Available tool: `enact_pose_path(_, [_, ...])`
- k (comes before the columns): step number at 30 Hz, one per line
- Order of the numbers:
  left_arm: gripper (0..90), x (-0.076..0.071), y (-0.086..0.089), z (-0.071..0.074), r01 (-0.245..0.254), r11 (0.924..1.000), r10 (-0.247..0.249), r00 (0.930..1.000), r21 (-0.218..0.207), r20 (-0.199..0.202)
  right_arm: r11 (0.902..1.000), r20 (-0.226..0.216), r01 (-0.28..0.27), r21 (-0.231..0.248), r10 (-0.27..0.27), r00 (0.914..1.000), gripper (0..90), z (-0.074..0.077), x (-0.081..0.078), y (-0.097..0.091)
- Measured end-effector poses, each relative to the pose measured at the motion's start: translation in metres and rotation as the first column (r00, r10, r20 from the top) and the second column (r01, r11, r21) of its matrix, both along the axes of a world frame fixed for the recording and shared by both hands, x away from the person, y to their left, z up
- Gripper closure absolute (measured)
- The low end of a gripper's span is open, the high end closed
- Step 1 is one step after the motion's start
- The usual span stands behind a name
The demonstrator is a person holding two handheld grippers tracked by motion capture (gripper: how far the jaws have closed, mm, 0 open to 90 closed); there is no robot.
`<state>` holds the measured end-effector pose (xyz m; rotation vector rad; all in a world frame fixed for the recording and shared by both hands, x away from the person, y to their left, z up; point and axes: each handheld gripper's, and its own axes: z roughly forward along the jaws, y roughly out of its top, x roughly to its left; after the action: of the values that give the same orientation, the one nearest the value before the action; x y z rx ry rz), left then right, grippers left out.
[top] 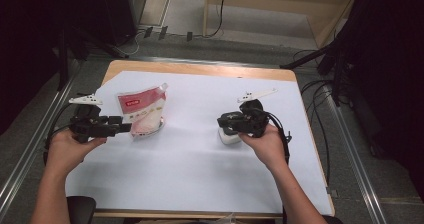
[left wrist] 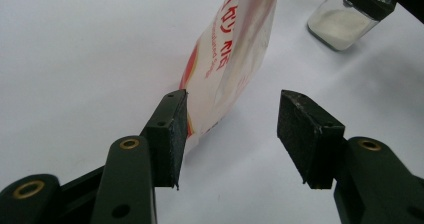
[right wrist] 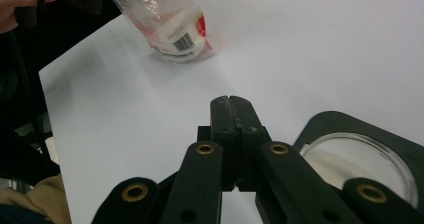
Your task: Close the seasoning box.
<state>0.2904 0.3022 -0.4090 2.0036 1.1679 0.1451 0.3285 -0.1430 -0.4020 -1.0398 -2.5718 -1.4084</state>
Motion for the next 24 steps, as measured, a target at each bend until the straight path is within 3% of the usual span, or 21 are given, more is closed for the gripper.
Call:
enact_pose_path(6, [46.3, -0.001, 0.009, -0.002, -0.016, 0.9998, 0.016, 0.9999, -0.010, 0.002, 0.9997, 0.022, 0.022, -0.014, -0.021, 0.9995, 89.8, 0.010, 0.003, -0.015])
enact_pose_path(9, [45.8, 0.000, 0.011, -0.006, -0.013, 0.9999, 0.013, 0.9999, 0.005, 0.011, 0.9988, 0.021, 0.047, -0.011, -0.046, 0.9987, 90.0, 0.015, 0.006, -0.026])
enact_pose_path(13, [45.8, 0.001, 0.012, -0.007, -0.008, 1.0000, 0.008, 1.0000, 0.004, -0.004, 0.9974, 0.018, 0.071, -0.008, -0.071, 0.9973, 90.0, 0.020, 0.009, -0.037])
enact_pose_path(15, [45.6, 0.002, 0.013, -0.009, -0.010, 0.9999, 0.010, 0.9999, -0.005, -0.008, 0.9952, 0.025, 0.098, -0.001, -0.098, 0.9949, 90.0, 0.025, 0.010, -0.050])
enact_pose_path(24, [45.1, 0.003, 0.012, -0.011, -0.014, 0.9998, 0.014, 0.9999, -0.012, -0.008, 0.9867, 0.063, 0.163, 0.005, -0.163, 0.9847, 90.0, 0.039, 0.011, -0.076])
